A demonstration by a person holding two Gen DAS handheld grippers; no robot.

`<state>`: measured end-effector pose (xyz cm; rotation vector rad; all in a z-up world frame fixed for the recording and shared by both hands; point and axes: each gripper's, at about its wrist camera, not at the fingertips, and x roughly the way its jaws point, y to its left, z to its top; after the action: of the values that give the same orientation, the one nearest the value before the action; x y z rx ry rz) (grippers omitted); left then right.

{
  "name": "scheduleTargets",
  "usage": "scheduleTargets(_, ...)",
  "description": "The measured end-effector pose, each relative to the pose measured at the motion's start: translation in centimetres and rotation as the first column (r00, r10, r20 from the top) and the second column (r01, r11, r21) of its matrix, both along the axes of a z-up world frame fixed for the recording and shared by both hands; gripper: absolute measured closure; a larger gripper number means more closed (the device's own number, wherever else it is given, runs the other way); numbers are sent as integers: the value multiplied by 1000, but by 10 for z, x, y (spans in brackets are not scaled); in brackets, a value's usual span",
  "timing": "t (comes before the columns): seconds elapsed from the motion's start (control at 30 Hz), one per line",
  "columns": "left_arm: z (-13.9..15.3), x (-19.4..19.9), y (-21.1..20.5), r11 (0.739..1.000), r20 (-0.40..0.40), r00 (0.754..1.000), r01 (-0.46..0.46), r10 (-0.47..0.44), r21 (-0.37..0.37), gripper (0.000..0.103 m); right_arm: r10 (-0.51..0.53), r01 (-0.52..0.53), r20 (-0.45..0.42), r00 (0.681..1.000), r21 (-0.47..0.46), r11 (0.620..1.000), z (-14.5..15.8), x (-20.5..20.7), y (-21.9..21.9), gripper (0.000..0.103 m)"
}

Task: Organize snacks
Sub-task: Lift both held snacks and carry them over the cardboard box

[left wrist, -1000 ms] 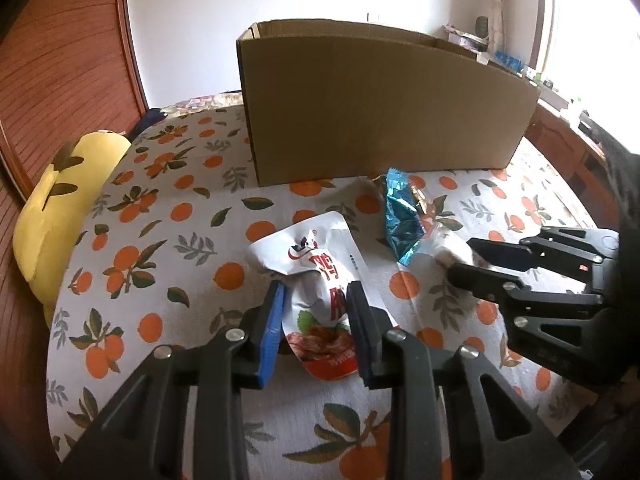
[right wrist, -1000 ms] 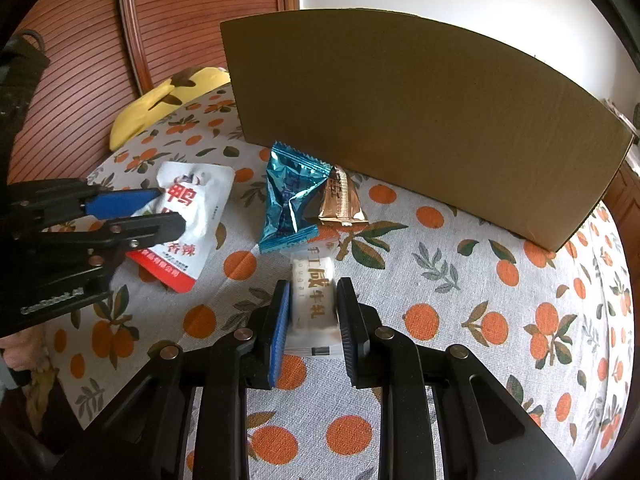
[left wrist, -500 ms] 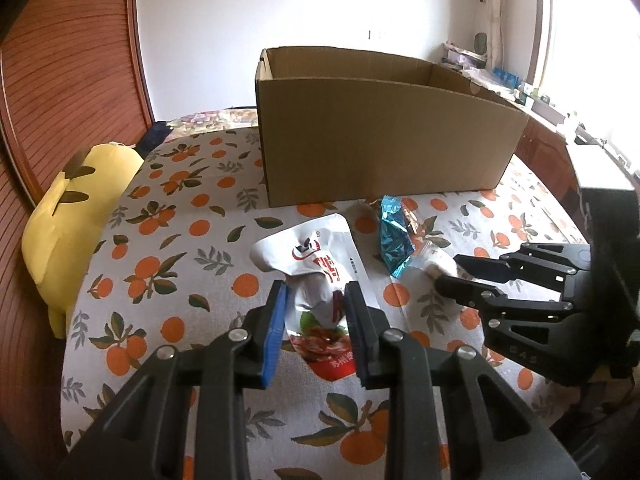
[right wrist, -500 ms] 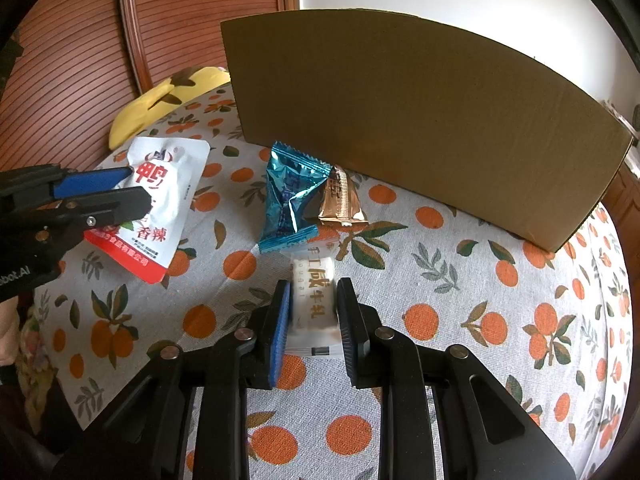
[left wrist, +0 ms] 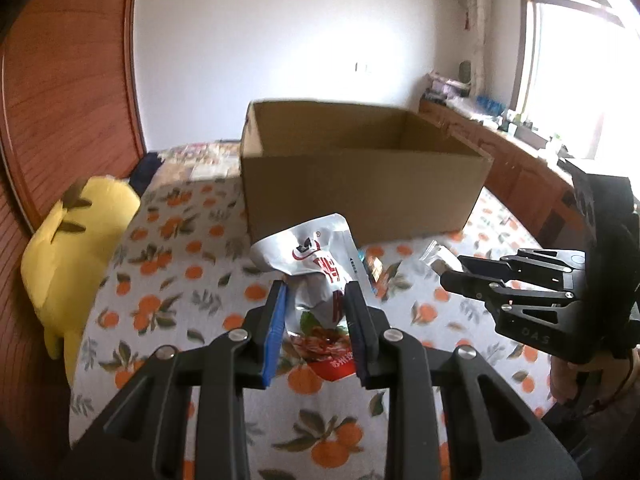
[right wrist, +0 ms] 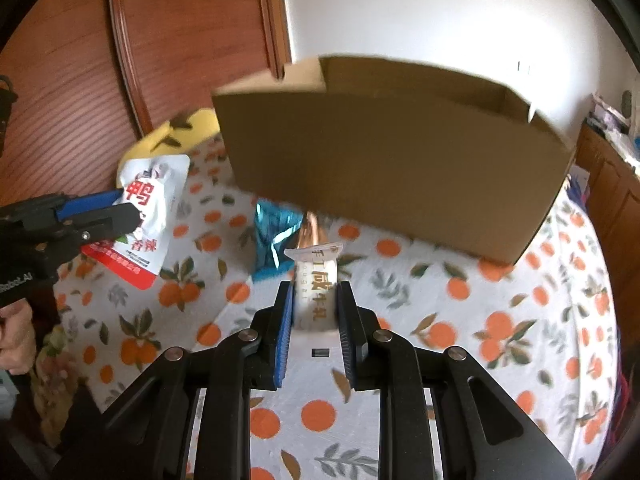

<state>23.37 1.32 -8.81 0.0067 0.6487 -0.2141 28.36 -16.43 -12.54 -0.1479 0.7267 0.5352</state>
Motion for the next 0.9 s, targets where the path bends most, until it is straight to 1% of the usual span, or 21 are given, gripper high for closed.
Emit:
scheduleTargets(0.2, 24, 13, -8, 999, 64, 997, 38, -37, -13, 76, -4, 2, 70, 998, 33, 999, 35, -1, -10, 84)
scheduleTargets(0.37, 39, 33, -14, 997, 108, 992, 69, -66, -17, 76, -6, 1, 105, 994, 41, 999, 51, 3, -16, 84)
scheduleTargets(0.53, 52, 55, -16, 994, 146, 984, 105, -98, -38, 76, -21, 14, 134, 991, 52, 999, 67, 16, -24, 84)
scheduleTargets(0.67, 61, 75, -21, 991, 172, 978, 127, -119, -35, 76, -32, 24, 161, 986, 51, 998, 79, 30, -27, 84)
scheduleTargets(0.83, 67, 100, -24, 989, 192, 972, 145, -135, -39, 76, -40, 28, 186, 982, 69, 997, 87, 50, -31, 84)
scheduleTargets(0.9, 69, 109, -25, 989, 208, 970, 139, -128, -42, 76, -40, 25, 195, 980, 75, 997, 90, 61, -31, 84)
